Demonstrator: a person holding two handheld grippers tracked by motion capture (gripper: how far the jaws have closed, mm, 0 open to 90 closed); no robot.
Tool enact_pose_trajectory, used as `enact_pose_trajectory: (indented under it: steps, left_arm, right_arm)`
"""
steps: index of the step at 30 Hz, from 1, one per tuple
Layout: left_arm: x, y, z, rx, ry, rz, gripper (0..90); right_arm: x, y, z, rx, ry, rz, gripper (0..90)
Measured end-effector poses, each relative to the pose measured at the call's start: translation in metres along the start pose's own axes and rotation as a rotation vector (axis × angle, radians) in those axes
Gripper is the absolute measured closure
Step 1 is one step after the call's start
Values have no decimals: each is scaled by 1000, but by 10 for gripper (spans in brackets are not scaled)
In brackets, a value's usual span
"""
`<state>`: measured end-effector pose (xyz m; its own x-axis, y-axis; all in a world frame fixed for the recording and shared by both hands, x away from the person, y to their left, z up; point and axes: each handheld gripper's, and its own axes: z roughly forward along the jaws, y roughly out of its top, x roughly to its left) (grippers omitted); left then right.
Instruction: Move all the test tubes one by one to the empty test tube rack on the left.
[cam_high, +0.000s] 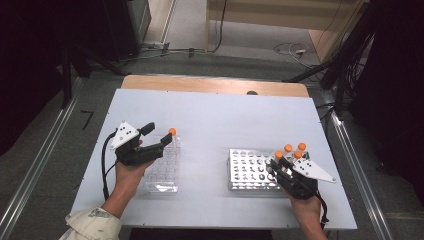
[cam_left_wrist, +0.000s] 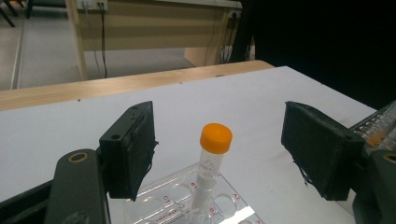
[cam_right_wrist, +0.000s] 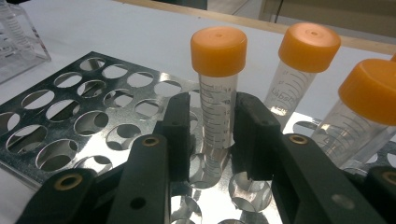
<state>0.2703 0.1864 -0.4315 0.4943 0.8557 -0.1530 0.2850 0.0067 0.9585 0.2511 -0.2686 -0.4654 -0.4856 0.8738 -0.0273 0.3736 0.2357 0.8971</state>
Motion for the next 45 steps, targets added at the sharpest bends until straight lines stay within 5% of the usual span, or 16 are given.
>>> enact_pose_trajectory:
  steps: [22,36,45]
  left_arm:
    - [-1,-1,1,3,-7,-4,262]
    - [-1,-1,2,4,-10,-5,262]
    - [-2,-1,3,6,-14,-4,262]
  right_arm:
    - [-1,8,-7,-46,-12,44,722]
    - [4,27,-19,-92,-39,8,723]
    - [9,42,-27,-129,-1,24,724]
